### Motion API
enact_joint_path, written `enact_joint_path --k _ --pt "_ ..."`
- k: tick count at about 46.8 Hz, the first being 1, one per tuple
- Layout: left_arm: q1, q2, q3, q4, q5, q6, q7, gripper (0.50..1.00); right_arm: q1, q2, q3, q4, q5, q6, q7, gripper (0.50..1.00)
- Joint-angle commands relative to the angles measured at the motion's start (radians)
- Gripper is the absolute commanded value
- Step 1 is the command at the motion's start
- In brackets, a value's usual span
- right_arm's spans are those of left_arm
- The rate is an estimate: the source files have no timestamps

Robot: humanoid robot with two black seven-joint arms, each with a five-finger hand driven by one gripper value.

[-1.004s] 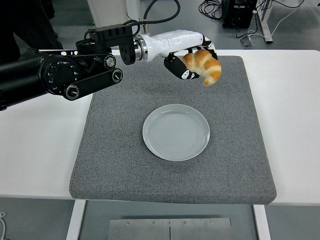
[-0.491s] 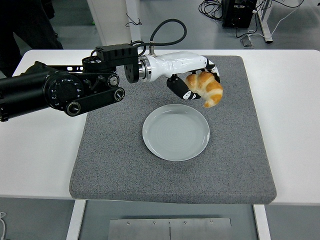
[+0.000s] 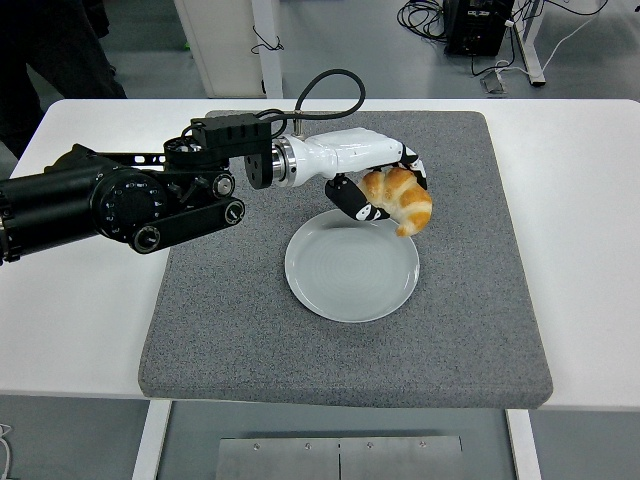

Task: Place the bread on the plate

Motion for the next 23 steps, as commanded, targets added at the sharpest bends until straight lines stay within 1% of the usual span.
enact_joint_path --k 1,17,23 --pt "0.012 0.0 0.007 0.0 0.004 0.002 0.0 0.5 0.0 0.0 0.0 0.0 0.0 0.0 0.0 1.0" --pt "0.032 0.0 0.032 0.0 0.035 0.01 0.0 0.5 0.0 0.0 0.0 0.0 0.0 0.0 0.0 1.0" --pt "0.036 -0.002 0.055 0.0 0.036 0.03 -0.001 0.502 0.0 0.0 0.0 0.0 0.0 0.0 0.0 1.0"
